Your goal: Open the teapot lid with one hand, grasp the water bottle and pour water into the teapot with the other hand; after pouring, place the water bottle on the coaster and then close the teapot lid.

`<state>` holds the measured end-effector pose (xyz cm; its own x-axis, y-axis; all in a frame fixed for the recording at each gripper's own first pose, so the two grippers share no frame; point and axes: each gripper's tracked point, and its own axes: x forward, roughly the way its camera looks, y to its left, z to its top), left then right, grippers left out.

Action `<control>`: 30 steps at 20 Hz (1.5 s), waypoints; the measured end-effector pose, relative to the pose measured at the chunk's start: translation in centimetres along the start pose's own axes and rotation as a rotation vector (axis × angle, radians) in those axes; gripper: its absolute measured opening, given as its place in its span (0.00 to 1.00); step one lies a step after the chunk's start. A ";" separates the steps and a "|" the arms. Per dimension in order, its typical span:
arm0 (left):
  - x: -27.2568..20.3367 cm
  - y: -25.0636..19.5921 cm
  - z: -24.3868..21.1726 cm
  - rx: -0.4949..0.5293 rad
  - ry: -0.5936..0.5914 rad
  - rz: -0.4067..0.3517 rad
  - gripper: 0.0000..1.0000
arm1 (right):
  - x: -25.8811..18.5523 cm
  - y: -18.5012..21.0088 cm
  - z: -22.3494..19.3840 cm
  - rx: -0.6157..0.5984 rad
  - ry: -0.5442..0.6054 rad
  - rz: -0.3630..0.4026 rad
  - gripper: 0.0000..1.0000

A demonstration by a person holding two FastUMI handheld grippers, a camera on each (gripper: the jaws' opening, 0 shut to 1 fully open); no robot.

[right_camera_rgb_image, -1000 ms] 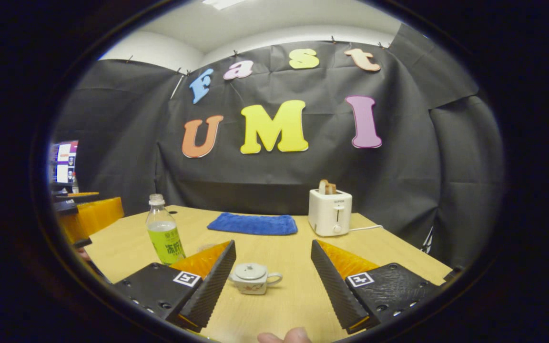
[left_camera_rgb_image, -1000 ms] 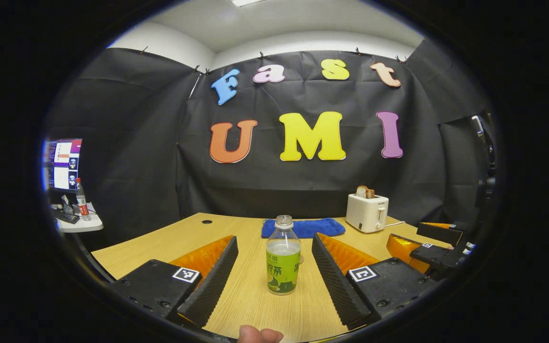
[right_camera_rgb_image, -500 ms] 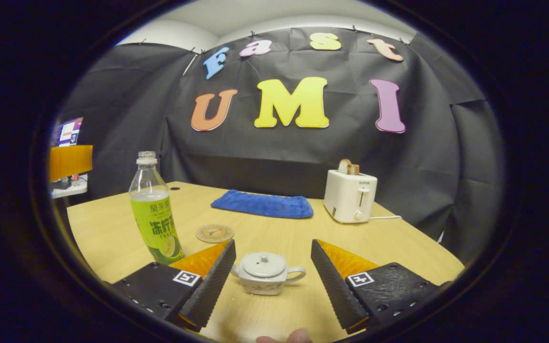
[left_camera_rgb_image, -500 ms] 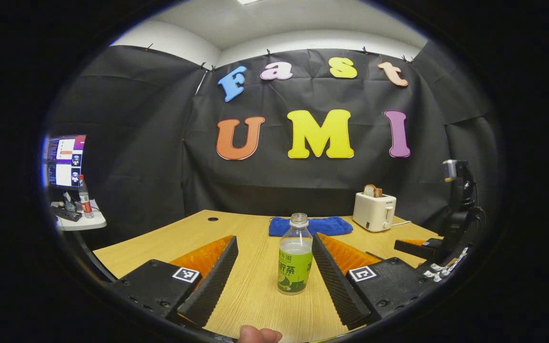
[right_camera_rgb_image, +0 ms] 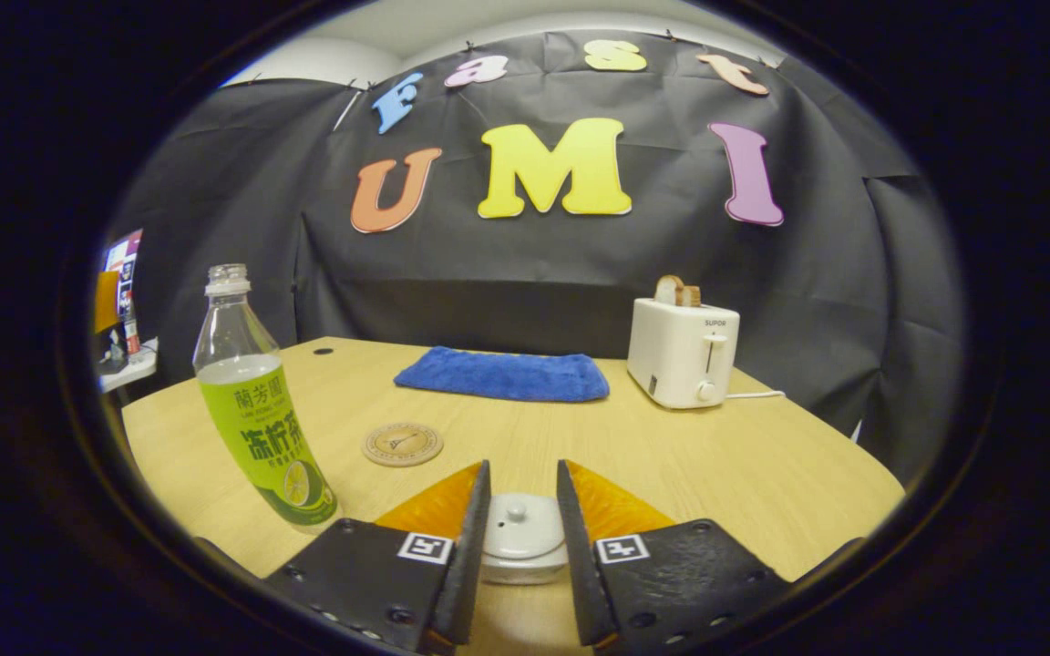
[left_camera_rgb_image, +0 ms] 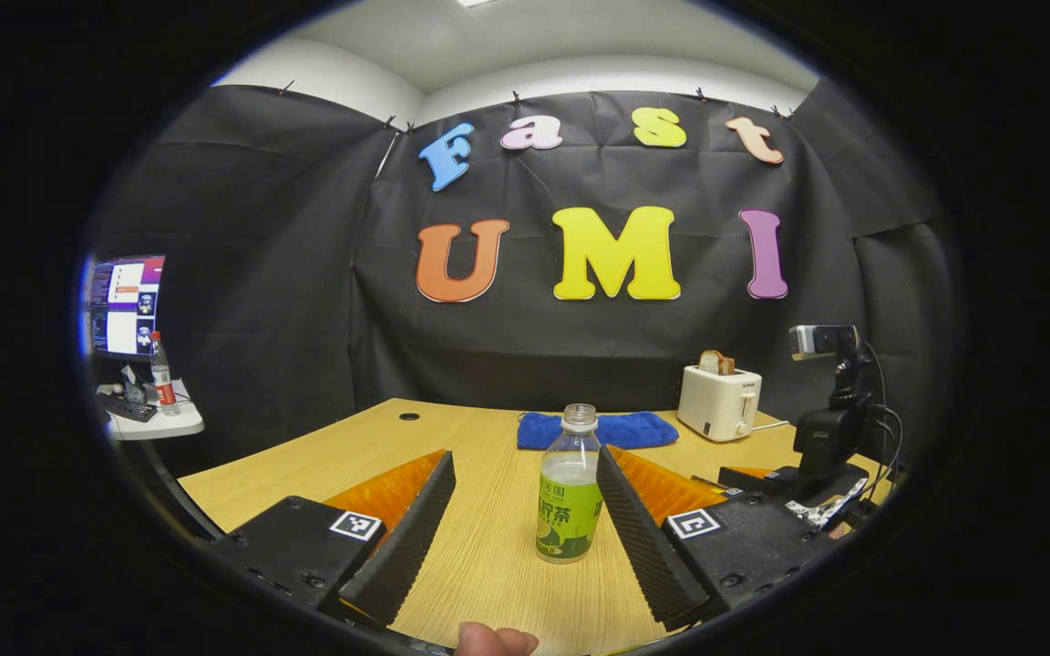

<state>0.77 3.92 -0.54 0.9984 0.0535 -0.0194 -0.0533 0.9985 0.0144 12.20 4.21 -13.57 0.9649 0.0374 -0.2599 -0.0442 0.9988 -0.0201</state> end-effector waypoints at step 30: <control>3.2 -4.9 -9.5 -0.002 0.187 -0.070 0.98 | -7.2 -4.2 6.2 0.077 -0.105 0.098 0.00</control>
<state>4.09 -0.69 -10.16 0.9786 -0.0145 -0.2053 0.0158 0.9999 0.0047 7.02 -0.07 -5.61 0.9788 0.1335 -0.1551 -0.1231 0.9896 0.0751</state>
